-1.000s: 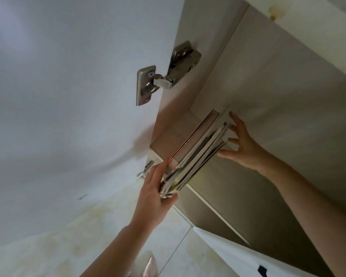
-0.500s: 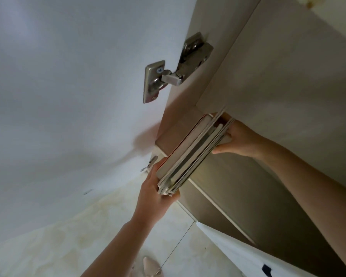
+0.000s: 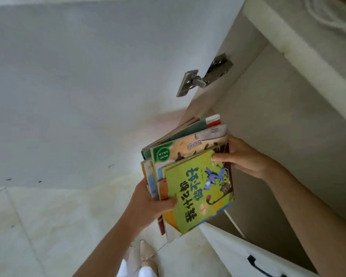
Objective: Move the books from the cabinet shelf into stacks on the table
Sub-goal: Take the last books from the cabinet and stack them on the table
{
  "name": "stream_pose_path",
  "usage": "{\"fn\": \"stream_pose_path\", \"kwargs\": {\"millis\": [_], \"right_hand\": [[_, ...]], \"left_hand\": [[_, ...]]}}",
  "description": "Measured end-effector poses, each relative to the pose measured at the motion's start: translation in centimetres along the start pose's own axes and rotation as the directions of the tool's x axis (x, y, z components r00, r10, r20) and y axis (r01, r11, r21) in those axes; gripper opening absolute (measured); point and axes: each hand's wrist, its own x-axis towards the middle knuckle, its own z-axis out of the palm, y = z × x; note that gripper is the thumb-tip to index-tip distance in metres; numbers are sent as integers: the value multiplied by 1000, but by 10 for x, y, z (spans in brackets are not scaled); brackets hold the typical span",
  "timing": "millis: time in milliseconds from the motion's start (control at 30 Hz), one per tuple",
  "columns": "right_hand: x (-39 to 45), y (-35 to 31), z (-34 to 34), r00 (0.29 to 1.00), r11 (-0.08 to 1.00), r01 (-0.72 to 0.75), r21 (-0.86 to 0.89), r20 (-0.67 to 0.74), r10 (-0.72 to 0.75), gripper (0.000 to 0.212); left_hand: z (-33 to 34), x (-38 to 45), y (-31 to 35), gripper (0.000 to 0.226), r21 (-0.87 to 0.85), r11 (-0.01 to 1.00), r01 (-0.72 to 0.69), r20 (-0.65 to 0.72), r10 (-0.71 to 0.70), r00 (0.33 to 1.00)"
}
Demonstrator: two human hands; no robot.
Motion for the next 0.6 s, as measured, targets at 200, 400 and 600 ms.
{"fn": "stream_pose_path", "kwargs": {"millis": [200, 400, 600], "right_hand": [[-44, -47, 76, 995, 1000, 5, 24, 97, -8, 58], [-92, -88, 161, 978, 999, 38, 1, 205, -37, 55], [-134, -130, 276, 939, 991, 96, -92, 340, -59, 46]], "left_hand": [[-24, -104, 28, 57, -285, 955, 79, -153, -126, 980], [-40, -216, 42, 57, -528, 850, -1, -356, -220, 908], [-70, -330, 42, 64, -601, 782, -167, -527, -230, 818]]}}
